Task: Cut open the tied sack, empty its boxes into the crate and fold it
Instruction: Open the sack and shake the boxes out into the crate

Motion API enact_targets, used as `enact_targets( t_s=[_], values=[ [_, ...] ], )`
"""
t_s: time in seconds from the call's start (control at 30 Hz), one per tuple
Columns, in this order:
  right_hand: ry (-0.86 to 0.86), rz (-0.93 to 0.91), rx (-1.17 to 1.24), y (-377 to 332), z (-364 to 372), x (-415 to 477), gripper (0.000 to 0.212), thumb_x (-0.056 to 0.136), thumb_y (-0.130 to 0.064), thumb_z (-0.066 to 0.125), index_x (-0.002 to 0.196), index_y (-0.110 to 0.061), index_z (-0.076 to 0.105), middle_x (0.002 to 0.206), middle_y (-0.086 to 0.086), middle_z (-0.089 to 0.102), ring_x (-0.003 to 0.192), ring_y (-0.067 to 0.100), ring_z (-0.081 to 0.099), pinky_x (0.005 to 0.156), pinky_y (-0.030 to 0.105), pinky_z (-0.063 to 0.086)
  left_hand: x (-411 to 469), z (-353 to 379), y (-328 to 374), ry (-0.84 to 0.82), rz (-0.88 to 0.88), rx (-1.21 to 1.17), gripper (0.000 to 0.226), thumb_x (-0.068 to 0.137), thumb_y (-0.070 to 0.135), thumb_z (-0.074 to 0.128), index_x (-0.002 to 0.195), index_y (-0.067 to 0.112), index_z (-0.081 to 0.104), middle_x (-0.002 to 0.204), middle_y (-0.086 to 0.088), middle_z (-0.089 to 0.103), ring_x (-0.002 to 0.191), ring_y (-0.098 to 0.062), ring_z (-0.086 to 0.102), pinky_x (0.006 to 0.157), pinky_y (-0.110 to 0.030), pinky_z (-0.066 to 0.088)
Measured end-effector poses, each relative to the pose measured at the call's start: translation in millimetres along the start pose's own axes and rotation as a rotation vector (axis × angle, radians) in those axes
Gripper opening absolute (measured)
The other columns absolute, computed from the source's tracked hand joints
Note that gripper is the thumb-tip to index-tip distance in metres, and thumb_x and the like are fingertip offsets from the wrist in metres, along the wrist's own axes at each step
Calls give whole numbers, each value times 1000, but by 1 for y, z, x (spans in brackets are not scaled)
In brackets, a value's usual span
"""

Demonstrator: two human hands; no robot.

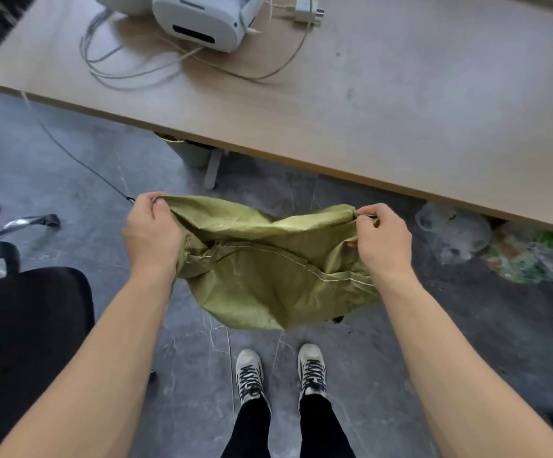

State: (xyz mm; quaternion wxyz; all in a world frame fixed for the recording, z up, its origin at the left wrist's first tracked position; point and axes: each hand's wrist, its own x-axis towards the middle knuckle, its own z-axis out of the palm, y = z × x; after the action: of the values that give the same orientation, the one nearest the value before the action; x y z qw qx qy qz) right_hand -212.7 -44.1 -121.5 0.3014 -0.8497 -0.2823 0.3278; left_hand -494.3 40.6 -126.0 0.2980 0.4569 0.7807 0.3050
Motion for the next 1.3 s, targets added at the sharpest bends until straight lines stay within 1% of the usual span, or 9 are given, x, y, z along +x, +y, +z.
enact_targets(
  t_s=[0.1,0.23,0.4,0.53,0.67,0.8,0.97,1.1,1.3],
  values=[
    [-80,47,-50,7,11,-3,25,95,-15,43,100,-21,66,97,2,69,72,23,73,59,28,51,-1,6,-7,-62,-68,34,28,100,22,37,109,11,62,98,-4,61,91,-22,53,77,-29,36],
    [-13,20,55,5,12,0,23,97,-15,44,98,-22,66,91,-2,66,69,18,71,44,12,43,2,10,-4,-32,-35,-45,22,99,22,38,94,16,58,75,6,53,71,-12,48,64,-29,36],
    [-43,48,19,-2,22,-5,25,95,-16,43,96,-25,66,95,0,68,80,24,72,61,30,53,-2,12,0,-64,-35,12,22,99,22,37,94,14,57,85,-1,55,84,-23,51,73,-30,36],
    [38,16,90,-8,9,0,22,98,-17,44,97,-25,64,90,-6,64,72,19,71,50,18,48,3,7,7,-5,16,-52,19,100,23,38,94,19,56,75,7,52,81,-18,50,71,-27,36],
    [-26,29,43,-6,15,-2,24,96,-15,43,96,-24,66,90,-2,66,78,25,73,63,36,58,-3,13,2,-49,-14,48,21,100,23,37,90,16,53,85,-4,55,88,-28,54,72,-31,35],
    [77,-18,157,-14,-1,4,20,98,-19,48,91,-29,64,86,-7,65,63,13,72,56,27,55,1,-1,18,65,105,-24,21,100,25,39,101,20,59,83,4,57,82,-14,50,71,-24,33],
    [29,-45,58,-18,3,1,19,99,-19,46,97,-26,64,91,-2,68,75,16,72,61,29,56,-1,3,26,-4,100,51,23,101,22,37,100,14,59,91,-3,57,91,-24,54,73,-27,32],
    [101,-100,127,-24,-9,3,17,100,-20,47,96,-26,63,83,-9,62,55,-1,65,58,24,57,4,-8,39,119,148,-34,21,101,22,39,102,18,59,85,4,56,85,-16,49,67,-19,30],
    [35,-64,72,-33,-8,1,19,98,-18,47,98,-25,65,89,-5,65,74,16,69,58,26,55,-3,-10,48,64,115,6,22,102,23,38,102,16,59,89,0,57,88,-18,51,72,-22,31]
  ],
)
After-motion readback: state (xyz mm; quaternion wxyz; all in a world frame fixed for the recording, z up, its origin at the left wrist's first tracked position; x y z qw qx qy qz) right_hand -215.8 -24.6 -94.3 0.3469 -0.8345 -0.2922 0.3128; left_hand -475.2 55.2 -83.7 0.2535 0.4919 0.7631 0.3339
